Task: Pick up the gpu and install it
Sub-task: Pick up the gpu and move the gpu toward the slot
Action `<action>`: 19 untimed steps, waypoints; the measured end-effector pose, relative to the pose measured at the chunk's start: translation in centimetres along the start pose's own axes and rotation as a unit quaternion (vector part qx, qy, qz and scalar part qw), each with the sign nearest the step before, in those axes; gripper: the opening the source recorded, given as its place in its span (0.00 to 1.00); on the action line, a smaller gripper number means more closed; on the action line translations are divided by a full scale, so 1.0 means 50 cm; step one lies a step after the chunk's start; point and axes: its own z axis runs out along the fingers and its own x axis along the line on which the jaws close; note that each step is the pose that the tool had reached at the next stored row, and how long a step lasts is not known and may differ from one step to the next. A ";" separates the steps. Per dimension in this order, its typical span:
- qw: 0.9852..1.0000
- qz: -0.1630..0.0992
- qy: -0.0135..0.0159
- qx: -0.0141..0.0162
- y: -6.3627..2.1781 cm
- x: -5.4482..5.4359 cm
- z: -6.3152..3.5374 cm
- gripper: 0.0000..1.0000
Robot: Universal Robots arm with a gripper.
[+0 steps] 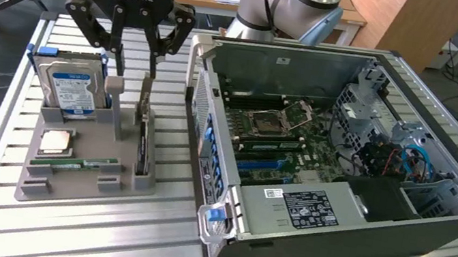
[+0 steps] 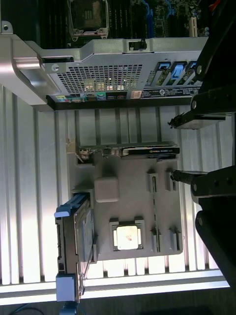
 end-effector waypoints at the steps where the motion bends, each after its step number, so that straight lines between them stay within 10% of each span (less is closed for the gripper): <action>1: 1.000 0.000 0.000 0.000 0.000 0.000 0.000 0.47; 19: 1.000 0.000 0.000 0.000 0.000 0.000 0.007 0.47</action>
